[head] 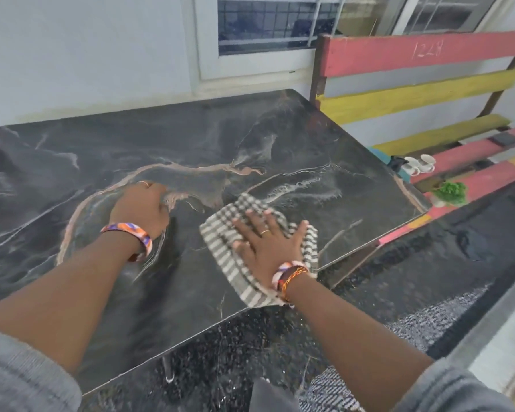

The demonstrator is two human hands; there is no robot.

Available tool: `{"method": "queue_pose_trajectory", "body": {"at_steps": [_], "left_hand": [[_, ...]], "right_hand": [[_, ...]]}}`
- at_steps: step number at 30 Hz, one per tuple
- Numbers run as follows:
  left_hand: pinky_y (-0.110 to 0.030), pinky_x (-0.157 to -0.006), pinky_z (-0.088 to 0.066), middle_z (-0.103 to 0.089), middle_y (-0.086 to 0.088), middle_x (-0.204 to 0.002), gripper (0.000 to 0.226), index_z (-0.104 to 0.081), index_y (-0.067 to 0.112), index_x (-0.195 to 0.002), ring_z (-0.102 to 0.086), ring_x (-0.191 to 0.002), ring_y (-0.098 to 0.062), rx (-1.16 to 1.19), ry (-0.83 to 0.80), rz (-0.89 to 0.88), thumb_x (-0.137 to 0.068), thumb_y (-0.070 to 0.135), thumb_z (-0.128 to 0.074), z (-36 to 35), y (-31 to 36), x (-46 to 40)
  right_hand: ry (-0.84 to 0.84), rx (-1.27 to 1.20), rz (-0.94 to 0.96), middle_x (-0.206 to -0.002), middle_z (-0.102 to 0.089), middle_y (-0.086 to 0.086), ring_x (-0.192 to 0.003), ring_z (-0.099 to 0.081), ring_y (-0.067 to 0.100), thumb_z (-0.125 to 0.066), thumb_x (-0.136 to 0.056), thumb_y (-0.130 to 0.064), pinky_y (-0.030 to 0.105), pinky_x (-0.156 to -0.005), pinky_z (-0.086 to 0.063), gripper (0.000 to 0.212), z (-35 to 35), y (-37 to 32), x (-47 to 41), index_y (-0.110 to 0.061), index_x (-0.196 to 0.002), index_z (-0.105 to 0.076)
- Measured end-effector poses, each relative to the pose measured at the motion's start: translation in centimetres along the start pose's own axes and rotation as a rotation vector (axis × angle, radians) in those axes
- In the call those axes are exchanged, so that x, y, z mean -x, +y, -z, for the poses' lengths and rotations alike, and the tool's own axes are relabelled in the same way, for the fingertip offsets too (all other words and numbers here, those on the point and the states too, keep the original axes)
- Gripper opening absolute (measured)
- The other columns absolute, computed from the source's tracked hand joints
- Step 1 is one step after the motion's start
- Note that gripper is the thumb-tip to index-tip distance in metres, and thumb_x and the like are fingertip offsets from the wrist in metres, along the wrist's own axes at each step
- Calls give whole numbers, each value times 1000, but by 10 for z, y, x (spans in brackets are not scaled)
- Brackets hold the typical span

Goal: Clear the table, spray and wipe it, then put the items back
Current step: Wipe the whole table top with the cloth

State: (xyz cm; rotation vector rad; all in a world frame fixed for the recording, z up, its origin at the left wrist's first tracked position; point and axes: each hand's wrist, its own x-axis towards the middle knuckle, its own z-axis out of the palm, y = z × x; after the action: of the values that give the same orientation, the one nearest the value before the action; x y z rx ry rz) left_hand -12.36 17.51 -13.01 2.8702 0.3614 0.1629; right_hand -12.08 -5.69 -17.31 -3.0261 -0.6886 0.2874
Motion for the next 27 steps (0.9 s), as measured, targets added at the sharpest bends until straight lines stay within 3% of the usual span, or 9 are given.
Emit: {"method": "queue_pose_trajectory", "body": {"at_steps": [4, 8, 14, 19, 27], "left_hand": [[-48, -90, -50, -57, -22, -122, 37, -57, 2, -120, -54, -109, -41, 20, -14, -23, -84, 7, -50, -6, 0, -19], [-47, -99, -44, -54, -22, -127, 40, -55, 2, -124, -48, -119, -39, 44, -25, -19, -84, 8, -52, -11, -6, -52], [-45, -99, -42, -52, -17, -132, 36, -57, 5, -122, -44, -124, -36, 81, -28, 19, -86, 8, -50, -22, -24, -116], [-45, -103, -40, -48, -15, -139, 37, -56, 7, -125, -40, -130, -33, 139, 17, 55, -88, 12, -52, -20, -50, -174], [-46, -104, -40, -46, -15, -140, 38, -54, 8, -127, -41, -129, -35, 110, 97, 213, -90, 9, -48, -4, -128, -216]], "right_hand": [[24, -125, -335, -157, 13, -13, -146, 15, 21, -8, -97, -48, 78, -97, 10, 51, 4, 31, -37, -45, -146, 5], [66, -221, -599, -158, 12, -10, -146, 15, 22, -10, -97, -46, 77, -100, 6, 52, 11, 52, -92, -41, -147, 2], [67, -271, -818, -159, 10, -2, -145, 15, 33, -12, -97, -46, 75, -102, 5, 56, 31, 71, -195, -31, -150, 2], [68, -247, -737, -159, 8, 1, -145, 11, 33, -11, -97, -48, 70, -106, 10, 59, 47, 50, -296, -28, -151, -1], [83, -125, -203, -160, 1, 2, -146, 6, 34, -13, -97, -45, 66, -106, 17, 56, 55, -88, -413, -28, -150, -5]]}}
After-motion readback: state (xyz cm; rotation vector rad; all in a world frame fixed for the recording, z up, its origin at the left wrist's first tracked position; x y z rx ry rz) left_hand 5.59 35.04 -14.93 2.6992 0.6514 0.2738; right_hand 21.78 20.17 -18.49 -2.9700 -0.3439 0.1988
